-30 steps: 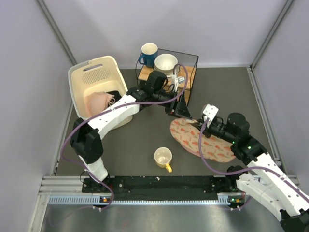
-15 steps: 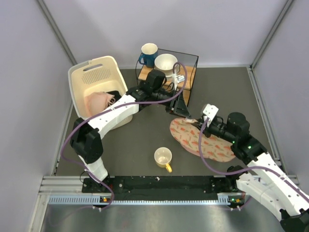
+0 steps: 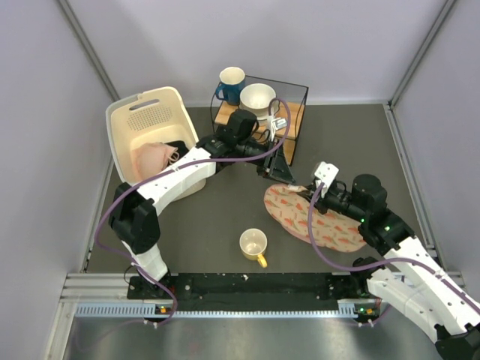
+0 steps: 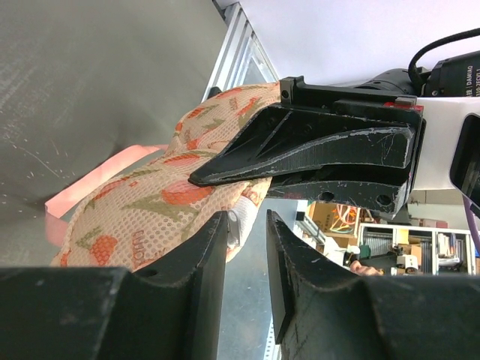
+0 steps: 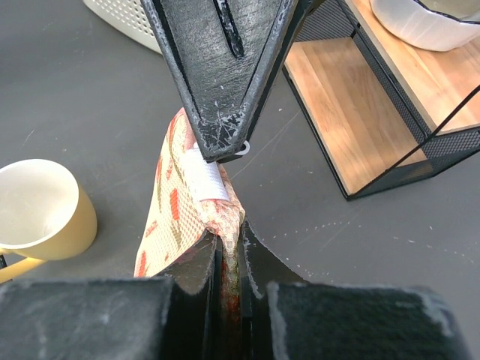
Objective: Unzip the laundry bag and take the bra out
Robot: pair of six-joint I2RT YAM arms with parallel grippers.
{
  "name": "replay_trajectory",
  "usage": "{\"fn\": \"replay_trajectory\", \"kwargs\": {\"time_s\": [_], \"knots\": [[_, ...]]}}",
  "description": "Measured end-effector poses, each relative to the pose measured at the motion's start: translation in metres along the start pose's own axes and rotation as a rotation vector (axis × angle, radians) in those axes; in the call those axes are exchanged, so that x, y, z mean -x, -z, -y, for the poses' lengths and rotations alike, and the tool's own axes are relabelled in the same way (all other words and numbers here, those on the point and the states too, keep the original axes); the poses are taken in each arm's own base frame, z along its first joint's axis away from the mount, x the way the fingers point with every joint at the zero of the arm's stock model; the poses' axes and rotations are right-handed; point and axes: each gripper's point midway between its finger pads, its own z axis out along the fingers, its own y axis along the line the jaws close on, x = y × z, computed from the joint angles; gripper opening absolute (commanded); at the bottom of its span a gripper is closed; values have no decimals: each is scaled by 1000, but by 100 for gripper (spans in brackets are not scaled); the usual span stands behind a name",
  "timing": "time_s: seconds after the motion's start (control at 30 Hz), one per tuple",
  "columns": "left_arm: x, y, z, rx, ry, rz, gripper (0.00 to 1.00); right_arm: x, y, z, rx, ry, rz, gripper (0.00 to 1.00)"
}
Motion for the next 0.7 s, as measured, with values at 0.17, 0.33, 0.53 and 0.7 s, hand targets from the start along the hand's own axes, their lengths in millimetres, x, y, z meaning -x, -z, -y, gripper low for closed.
{"fn": "replay_trajectory", "kwargs": {"time_s": [0.17, 0.33, 0.53, 0.7], "knots": [[0, 0, -1, 4, -12, 2, 26, 0, 0, 0, 0, 0, 0, 0], [-1, 0, -4, 16, -13, 1, 14, -1, -1, 0, 1, -2, -4, 0], [0, 0, -8, 35, -22, 6, 0, -2, -2, 0, 2, -3, -8, 0], [1, 0, -13, 58, -20, 16, 0, -3, -1, 2, -8, -4, -12, 0]]}}
